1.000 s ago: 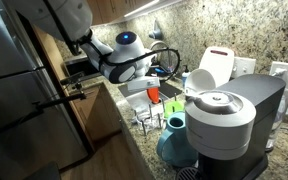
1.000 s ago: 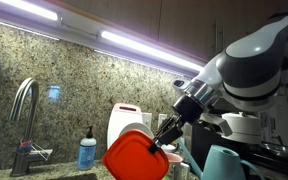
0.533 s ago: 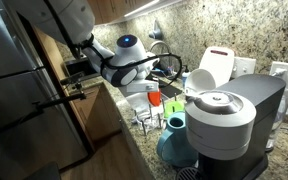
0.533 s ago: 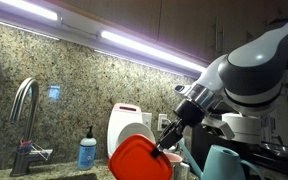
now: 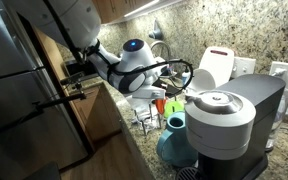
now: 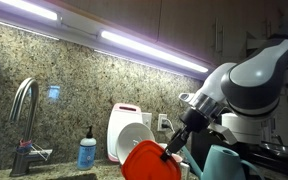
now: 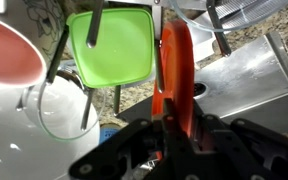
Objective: Place the orange lid upright on the rack
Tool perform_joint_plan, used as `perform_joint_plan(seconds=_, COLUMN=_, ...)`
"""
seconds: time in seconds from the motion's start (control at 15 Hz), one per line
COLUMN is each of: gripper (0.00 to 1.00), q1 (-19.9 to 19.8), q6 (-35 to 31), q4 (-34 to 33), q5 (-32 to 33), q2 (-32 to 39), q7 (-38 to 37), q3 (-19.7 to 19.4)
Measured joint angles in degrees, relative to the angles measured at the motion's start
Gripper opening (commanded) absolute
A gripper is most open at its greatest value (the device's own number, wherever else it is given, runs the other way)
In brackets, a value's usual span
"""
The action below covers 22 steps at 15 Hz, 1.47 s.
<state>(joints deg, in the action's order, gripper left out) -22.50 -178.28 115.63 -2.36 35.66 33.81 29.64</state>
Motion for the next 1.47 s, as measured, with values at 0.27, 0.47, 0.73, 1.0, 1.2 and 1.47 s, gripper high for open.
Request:
perform_joint_plan(seconds=0.27, gripper=0.04, q1=0.63, q6=-1.26, q4=0.83, q5=2.61, q2=-0.12, q7=-3.88, q3=-2.5)
perform_joint_plan(seconds=0.47, gripper=0.04, q1=1.95, q6=-1.48, q4=1.1, q5=4.89, q2=-0.61, q7=-6.36, q3=-4.34)
perform_joint_plan(seconds=0.73, gripper=0.04, q1=7.73, q6=-1.48, q4=1.38, q5=6.65, q2=-1.87, q7=-10.49, q3=-11.22)
perform_joint_plan(seconds=1.0, gripper=0.04, q1=15.56, q6=-1.48, q4=2.22, q5=7.49, q2=-2.88, q7=-14.53, q3=-20.56)
perform_joint_plan(seconds=1.2, gripper=0.04, q1=19.72, q6=-1.48, q4=2.63, q5=8.48, q2=-3.29, q7=-17.05, q3=-25.04)
perform_joint_plan(seconds=1.47, gripper=0.04, q1=25.96, q6=-1.44, q4=2.82, q5=9.26, q2=-3.41, q7=-19.83, q3=-31.45)
